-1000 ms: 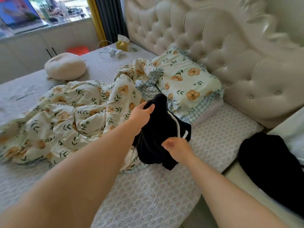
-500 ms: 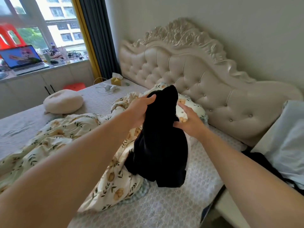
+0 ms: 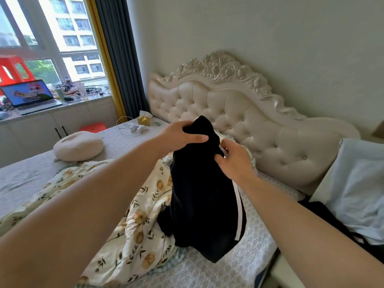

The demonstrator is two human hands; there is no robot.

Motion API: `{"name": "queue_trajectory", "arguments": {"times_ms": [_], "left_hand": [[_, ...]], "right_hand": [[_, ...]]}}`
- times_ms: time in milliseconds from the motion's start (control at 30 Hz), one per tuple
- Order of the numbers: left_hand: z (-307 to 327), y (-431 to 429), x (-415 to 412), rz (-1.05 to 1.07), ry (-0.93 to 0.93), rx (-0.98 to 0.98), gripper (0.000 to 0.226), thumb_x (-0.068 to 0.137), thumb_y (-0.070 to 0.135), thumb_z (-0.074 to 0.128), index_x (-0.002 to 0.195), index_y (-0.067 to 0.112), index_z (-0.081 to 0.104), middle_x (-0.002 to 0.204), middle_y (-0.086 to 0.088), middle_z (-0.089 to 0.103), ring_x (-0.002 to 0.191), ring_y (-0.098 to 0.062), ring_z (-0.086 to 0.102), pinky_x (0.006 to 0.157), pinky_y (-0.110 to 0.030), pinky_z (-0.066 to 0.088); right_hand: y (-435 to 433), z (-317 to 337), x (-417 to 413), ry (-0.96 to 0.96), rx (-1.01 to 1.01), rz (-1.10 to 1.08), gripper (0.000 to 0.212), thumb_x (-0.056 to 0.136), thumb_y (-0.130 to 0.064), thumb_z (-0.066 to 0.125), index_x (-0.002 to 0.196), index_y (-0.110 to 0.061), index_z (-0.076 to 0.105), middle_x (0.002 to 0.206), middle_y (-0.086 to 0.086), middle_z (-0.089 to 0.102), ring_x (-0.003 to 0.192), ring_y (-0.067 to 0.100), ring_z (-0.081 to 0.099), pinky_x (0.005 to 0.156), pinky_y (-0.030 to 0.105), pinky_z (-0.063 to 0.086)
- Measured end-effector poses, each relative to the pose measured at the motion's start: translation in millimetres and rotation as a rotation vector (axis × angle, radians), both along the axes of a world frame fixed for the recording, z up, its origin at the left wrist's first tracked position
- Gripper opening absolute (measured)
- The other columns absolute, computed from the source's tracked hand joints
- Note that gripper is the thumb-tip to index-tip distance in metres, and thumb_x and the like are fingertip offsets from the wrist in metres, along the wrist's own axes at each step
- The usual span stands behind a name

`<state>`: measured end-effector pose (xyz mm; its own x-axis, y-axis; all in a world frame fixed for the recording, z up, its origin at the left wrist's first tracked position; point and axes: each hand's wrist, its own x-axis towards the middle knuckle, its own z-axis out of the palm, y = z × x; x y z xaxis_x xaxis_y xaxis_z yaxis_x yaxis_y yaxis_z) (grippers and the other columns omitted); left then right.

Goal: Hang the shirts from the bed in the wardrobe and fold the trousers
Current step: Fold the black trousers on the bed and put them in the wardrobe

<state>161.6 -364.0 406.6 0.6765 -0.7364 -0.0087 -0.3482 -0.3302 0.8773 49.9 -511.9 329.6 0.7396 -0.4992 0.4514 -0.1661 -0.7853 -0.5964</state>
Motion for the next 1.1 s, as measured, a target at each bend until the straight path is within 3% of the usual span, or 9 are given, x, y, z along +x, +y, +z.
{"name": "queue_trajectory", "arguments": {"times_ms": [67, 133, 333, 400, 533, 700, 833, 1033, 1100], "left_hand": [[1, 2, -6, 0.006, -0.177, 0.081, 0.024, 0.076, 0.037, 0.077, 0.090, 0.021, 0.067, 0.084, 0.005, 0.066, 0.081, -0.013, 0.064, 0.067, -0.021, 0.050], [-3, 5, -9, 0.037, -0.373, 0.177, 0.026, 0.080, 0.034, 0.074, 0.099, 0.019, 0.068, 0.088, 0.001, 0.067, 0.086, -0.017, 0.063, 0.075, -0.029, 0.051], [-8, 23, -21, -0.088, -0.685, 0.261, 0.024, 0.084, 0.030, 0.069, 0.107, 0.031, 0.067, 0.102, 0.007, 0.065, 0.101, -0.018, 0.057, 0.086, -0.040, 0.048], [-7, 27, -24, -0.166, -0.689, 0.166, 0.025, 0.082, 0.020, 0.072, 0.107, 0.023, 0.069, 0.101, 0.007, 0.066, 0.100, -0.018, 0.058, 0.086, -0.040, 0.047], [-4, 34, -22, -0.186, -0.674, -0.045, 0.026, 0.077, 0.001, 0.071, 0.099, 0.016, 0.072, 0.090, 0.008, 0.063, 0.091, -0.018, 0.059, 0.087, -0.041, 0.047], [-13, 45, -7, 0.067, -0.588, -0.260, 0.026, 0.078, 0.004, 0.073, 0.097, 0.021, 0.070, 0.092, 0.011, 0.064, 0.094, -0.023, 0.061, 0.090, -0.047, 0.048], [-20, 52, 4, 0.268, -0.540, -0.351, 0.027, 0.079, 0.010, 0.073, 0.094, 0.031, 0.067, 0.089, 0.015, 0.065, 0.092, -0.018, 0.062, 0.091, -0.044, 0.049], [-14, 60, 22, 0.446, -0.488, -0.409, 0.021, 0.081, 0.014, 0.072, 0.093, 0.030, 0.065, 0.089, 0.010, 0.065, 0.091, -0.016, 0.062, 0.090, -0.036, 0.051], [-9, 62, 27, 0.471, -0.479, -0.420, 0.017, 0.083, 0.015, 0.071, 0.096, 0.026, 0.066, 0.091, 0.007, 0.066, 0.091, -0.016, 0.062, 0.086, -0.026, 0.050]], "right_hand": [[8, -4, -7, 0.018, -0.165, 0.005, 0.014, 0.075, -0.021, 0.059, 0.076, -0.016, 0.046, 0.068, -0.001, 0.050, 0.066, 0.025, 0.050, 0.054, 0.035, 0.035], [8, -10, -11, 0.112, -0.159, 0.089, 0.023, 0.076, -0.025, 0.065, 0.077, -0.020, 0.043, 0.072, -0.008, 0.047, 0.071, 0.022, 0.052, 0.054, 0.031, 0.030], [-9, 8, -17, 0.185, 0.519, 0.388, 0.065, 0.073, -0.014, 0.065, 0.125, -0.040, 0.037, 0.128, -0.012, 0.046, 0.115, 0.007, 0.045, 0.081, 0.018, 0.039], [-9, 18, -14, 0.260, 0.455, 0.470, 0.078, 0.067, -0.014, 0.062, 0.133, -0.044, 0.034, 0.129, -0.018, 0.043, 0.120, 0.004, 0.040, 0.084, 0.019, 0.036], [-3, 8, -10, 0.460, 0.310, 0.489, 0.043, 0.072, -0.010, 0.071, 0.109, -0.028, 0.060, 0.116, -0.008, 0.060, 0.110, 0.012, 0.055, 0.093, 0.028, 0.045], [-6, -12, -19, 0.454, 0.335, 0.373, 0.023, 0.072, -0.028, 0.078, 0.091, -0.034, 0.065, 0.099, -0.006, 0.069, 0.097, 0.013, 0.063, 0.093, 0.037, 0.049], [-11, -21, -25, 0.618, 0.100, 0.317, 0.038, 0.073, -0.036, 0.075, 0.108, -0.030, 0.060, 0.112, 0.000, 0.062, 0.109, 0.019, 0.052, 0.098, 0.035, 0.041], [-35, -9, -44, 0.730, 0.122, 0.219, 0.019, 0.072, -0.041, 0.075, 0.085, -0.030, 0.065, 0.092, -0.007, 0.065, 0.092, 0.014, 0.061, 0.080, 0.028, 0.049], [-44, 5, -43, 0.675, -0.075, 0.118, 0.021, 0.074, -0.040, 0.069, 0.088, -0.025, 0.062, 0.091, -0.005, 0.063, 0.090, 0.017, 0.061, 0.071, 0.027, 0.045]]}}
